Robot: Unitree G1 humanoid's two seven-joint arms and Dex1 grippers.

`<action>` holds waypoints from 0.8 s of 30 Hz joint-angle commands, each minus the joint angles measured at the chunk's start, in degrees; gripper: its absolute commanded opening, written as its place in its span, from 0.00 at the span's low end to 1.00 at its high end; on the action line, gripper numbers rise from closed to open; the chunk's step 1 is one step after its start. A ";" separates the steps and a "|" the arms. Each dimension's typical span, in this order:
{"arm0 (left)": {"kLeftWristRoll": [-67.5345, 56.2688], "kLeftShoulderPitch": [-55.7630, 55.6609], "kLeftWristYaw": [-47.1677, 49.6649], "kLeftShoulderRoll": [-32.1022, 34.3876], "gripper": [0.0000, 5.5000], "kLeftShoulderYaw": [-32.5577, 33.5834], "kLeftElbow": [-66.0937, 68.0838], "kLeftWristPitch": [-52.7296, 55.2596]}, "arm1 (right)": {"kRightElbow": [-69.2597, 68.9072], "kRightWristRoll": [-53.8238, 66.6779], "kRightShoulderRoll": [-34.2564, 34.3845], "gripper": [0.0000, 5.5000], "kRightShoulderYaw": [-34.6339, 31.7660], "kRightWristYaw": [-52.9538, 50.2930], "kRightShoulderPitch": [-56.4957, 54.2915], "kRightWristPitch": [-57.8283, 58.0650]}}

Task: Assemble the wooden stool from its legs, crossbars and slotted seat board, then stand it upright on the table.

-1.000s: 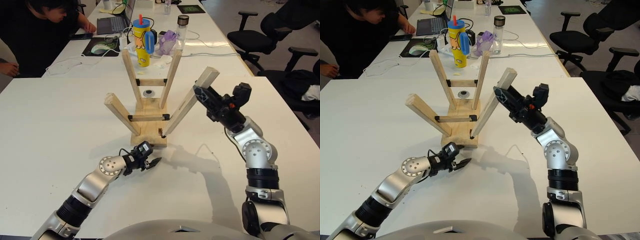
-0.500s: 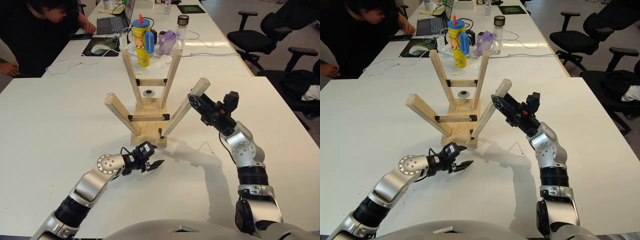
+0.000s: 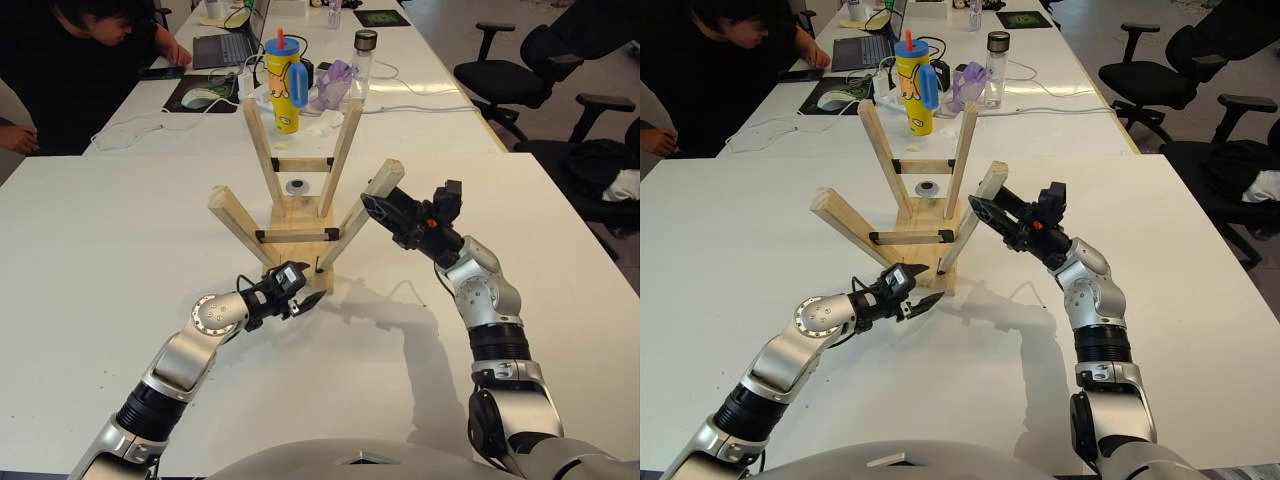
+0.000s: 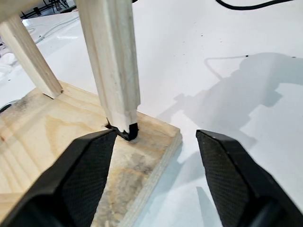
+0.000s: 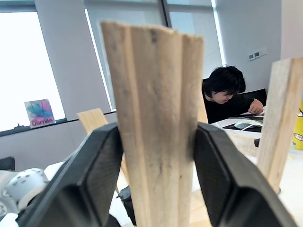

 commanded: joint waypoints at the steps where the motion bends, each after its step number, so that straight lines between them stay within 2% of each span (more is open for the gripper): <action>1: 3.34 0.66 0.73 0.47 0.57 -1.42 1.45 2.31 | -0.79 -4.64 -1.21 0.39 3.49 1.33 -0.62 -0.66; 15: 5.44 2.99 -0.08 -0.17 0.57 -2.85 3.51 8.61 | -1.64 -13.67 -5.41 0.39 12.48 3.35 1.89 -5.76; 24: 5.56 3.17 0.55 -1.93 0.57 -3.03 4.28 8.84 | -3.35 -14.27 -4.11 0.38 17.46 0.07 3.82 -4.22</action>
